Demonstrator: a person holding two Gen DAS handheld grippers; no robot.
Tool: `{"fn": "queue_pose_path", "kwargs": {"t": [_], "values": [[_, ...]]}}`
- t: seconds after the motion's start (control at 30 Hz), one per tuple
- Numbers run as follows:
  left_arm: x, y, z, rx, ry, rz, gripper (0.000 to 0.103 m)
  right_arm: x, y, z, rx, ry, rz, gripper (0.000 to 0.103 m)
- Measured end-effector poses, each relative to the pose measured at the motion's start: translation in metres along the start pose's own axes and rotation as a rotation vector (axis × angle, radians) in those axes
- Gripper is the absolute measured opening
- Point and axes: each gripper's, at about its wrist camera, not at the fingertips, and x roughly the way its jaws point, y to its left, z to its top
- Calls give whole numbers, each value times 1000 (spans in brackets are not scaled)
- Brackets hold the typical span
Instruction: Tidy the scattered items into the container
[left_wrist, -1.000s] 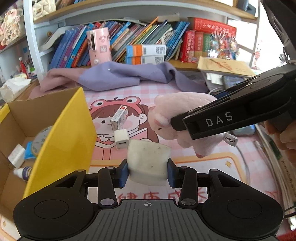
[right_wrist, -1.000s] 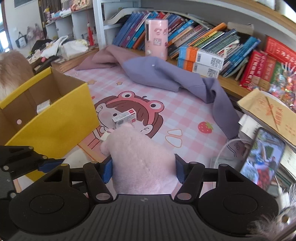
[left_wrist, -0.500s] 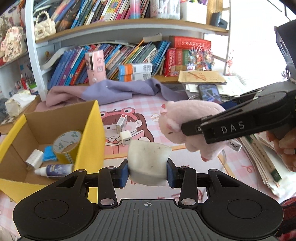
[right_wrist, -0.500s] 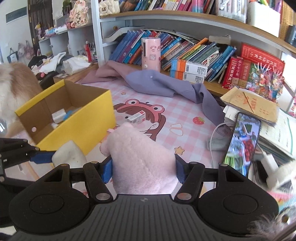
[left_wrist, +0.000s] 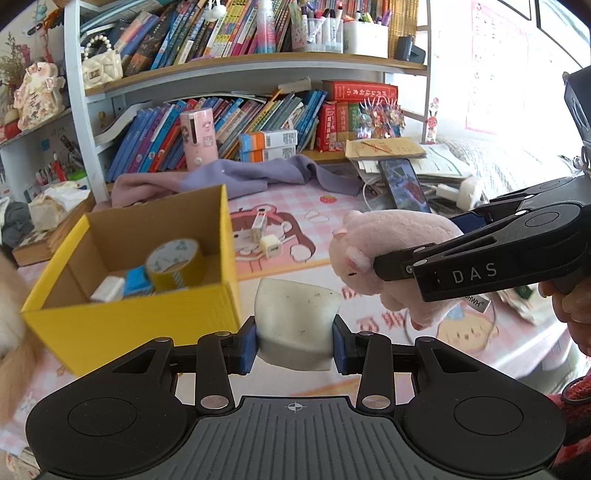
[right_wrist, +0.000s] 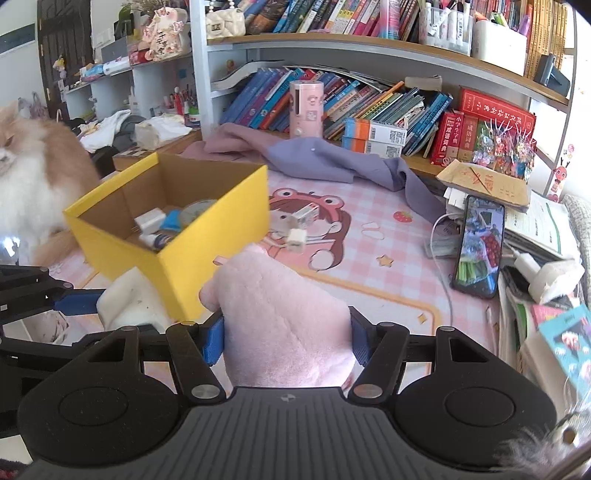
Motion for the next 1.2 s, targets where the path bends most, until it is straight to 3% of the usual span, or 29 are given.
{"fn": "queue_pose_path", "kwargs": {"t": [0.57, 1.2], "values": [[-60, 48, -59, 8, 40, 22, 38, -25, 101, -45, 9, 24, 23, 62], [-77, 92, -77, -52, 35, 55, 38, -19, 151, -41, -53, 50, 72, 62]]}}
